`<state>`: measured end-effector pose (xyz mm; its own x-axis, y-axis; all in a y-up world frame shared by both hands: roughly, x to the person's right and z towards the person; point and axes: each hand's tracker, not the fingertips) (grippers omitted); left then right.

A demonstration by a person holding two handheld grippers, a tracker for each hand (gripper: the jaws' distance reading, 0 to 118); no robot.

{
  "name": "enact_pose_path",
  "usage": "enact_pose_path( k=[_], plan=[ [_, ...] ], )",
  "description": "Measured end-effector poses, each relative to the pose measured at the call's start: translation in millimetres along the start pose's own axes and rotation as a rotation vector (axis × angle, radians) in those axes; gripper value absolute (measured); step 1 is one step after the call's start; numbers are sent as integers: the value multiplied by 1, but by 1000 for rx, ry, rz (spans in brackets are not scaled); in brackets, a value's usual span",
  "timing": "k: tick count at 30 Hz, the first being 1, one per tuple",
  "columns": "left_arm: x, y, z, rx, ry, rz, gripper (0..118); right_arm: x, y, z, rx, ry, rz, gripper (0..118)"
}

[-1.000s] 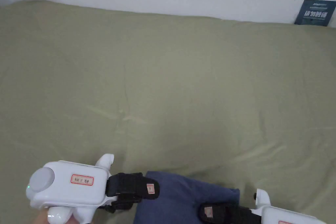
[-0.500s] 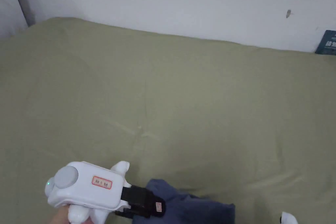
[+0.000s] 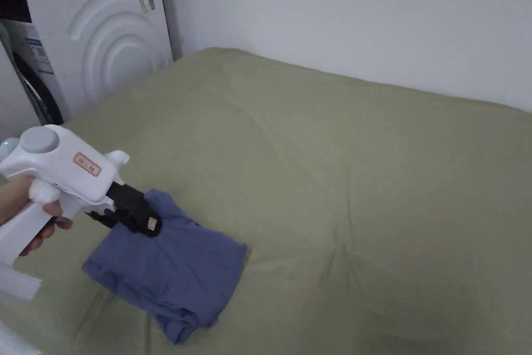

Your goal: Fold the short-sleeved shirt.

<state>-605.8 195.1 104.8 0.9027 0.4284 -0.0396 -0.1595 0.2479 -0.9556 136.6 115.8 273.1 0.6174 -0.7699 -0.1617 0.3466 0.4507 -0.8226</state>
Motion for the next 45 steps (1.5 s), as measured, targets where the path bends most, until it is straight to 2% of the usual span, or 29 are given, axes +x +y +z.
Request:
enact_pose_path(
  k=[2, 3, 4, 5, 6, 13, 14, 15, 16, 17, 18, 19, 21, 24, 26, 27, 28, 29, 31, 32, 34, 37, 39, 45],
  plan=[
    [-6, 8, -5, -21, 5, -15, 23, 6, 3, -4, 6, -8, -19, 0],
    [-6, 10, -8, -31, 8, -28, 40, 7, 5, -5, 11, -14, -26, 0],
    [-3, 10, -10, -32, 34, -57, 72, 9, 7, -7, 12, -19, -37, 0],
    [-2, 10, -12, -25, 78, -78, 113, 10, 8, -8, 9, -26, -38, 0],
    [-2, 10, -12, -20, 100, -84, 118, 10, 9, -8, 10, -34, -33, 0],
    [23, -17, 33, 123, 133, -44, 118, -3, 16, 14, 36, -27, 42, 0],
    [35, -23, 39, 170, 130, -52, 110, -7, 17, 21, 53, -18, 51, 0],
    [51, -30, 44, 207, 123, -65, 81, -12, 19, 29, 68, -12, 59, 0],
    [66, -41, 49, 243, 90, -89, 27, -18, 21, 38, 94, -21, 88, 0],
    [88, -49, 49, 318, 20, -122, 0, -25, 23, 47, 116, -32, 119, 0],
    [114, -61, 44, 344, 39, -139, 0, -32, 25, 56, 134, -50, 148, 0],
    [138, -76, 40, 417, 127, -184, 0, -39, 27, 66, 153, -67, 178, 0],
    [177, -95, 21, 452, -12, -190, 0, -56, 34, 86, 200, -121, 235, 0],
    [258, -124, 14, 561, -78, -264, 0, -89, 42, 112, 296, -293, 391, 0],
    [318, -140, 9, 613, -112, -305, 0, -113, 46, 122, 392, -443, 496, 0],
    [348, -154, 5, 687, -65, -358, 0, -124, 48, 124, 433, -498, 557, 0],
    [379, -171, 1, 776, 45, -437, 0, -135, 49, 125, 486, -543, 614, 0],
    [404, -186, -5, 857, 109, -479, 0, -145, 49, 126, 534, -587, 646, 0],
    [446, -204, -13, 1012, 156, -493, 0, -160, 49, 124, 648, -663, 734, 0],
    [460, -212, -15, 1086, 176, -477, 0, -167, 48, 121, 704, -738, 770, 0],
    [487, -222, -16, 1155, 218, -452, 0, -176, 48, 121, 745, -814, 776, 0],
    [504, -230, -16, 1130, 240, -511, 0, -183, 49, 130, 809, -734, 704, 0],
    [507, -232, -12, 1120, 209, -509, 0, -187, 51, 136, 820, -723, 692, 0],
    [499, -229, -4, 1109, 206, -481, 0, -197, 50, 144, 822, -708, 708, 0]
  ],
)
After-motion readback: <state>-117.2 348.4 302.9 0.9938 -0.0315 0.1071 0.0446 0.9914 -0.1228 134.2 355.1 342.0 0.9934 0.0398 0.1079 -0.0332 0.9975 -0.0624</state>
